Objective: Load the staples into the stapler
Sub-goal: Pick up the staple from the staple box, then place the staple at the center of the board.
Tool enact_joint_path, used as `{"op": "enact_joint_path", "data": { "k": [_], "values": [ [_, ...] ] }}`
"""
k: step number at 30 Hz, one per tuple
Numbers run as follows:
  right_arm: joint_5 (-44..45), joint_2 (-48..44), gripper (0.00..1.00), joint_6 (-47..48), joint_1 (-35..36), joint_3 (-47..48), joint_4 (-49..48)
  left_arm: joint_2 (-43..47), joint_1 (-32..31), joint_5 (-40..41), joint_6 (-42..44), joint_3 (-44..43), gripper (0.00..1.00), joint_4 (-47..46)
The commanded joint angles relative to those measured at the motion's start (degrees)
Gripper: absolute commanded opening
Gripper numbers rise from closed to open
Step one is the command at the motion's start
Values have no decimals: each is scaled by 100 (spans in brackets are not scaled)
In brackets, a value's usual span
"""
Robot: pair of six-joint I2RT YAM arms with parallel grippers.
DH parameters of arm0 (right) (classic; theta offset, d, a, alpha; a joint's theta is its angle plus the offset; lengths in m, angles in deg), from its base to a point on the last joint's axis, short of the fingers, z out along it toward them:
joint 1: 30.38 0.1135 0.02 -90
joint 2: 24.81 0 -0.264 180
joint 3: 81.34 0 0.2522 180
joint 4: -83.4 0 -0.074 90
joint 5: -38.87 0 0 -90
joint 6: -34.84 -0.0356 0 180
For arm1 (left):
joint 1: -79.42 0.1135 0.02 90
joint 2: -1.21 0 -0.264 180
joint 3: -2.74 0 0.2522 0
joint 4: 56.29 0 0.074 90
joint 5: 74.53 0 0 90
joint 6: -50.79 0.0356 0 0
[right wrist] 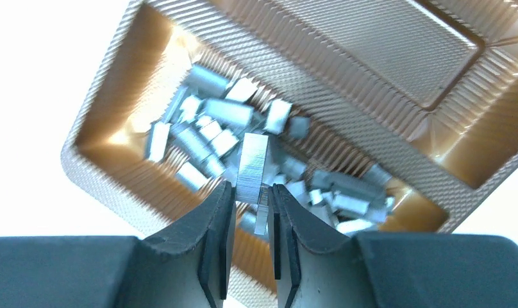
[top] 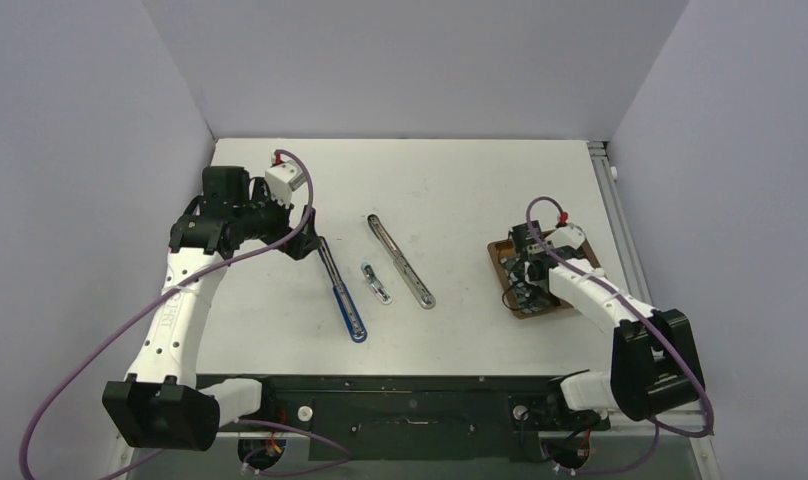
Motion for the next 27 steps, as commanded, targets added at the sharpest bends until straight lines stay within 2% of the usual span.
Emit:
{"op": "enact_joint_path", "data": {
  "k": [1,8,15,23,27],
  "values": [
    [496,-304,9,13,615,547,381,138,23,12,-31,-179,96,-233],
    [537,-295,9,83,1367,1056,510,164,32,55,-40,-182,96,-246],
    [415,496,9,297,2242,1393,389,188,40,59,-71,-168,96,-266],
    [174,1318,9,409,2535,1242,2,240,54,97,-71,-136,96,-268],
    [216,1495,12,495,2585,1269,-22,241,58,107,-67,-124,96,-273]
  ]
}}
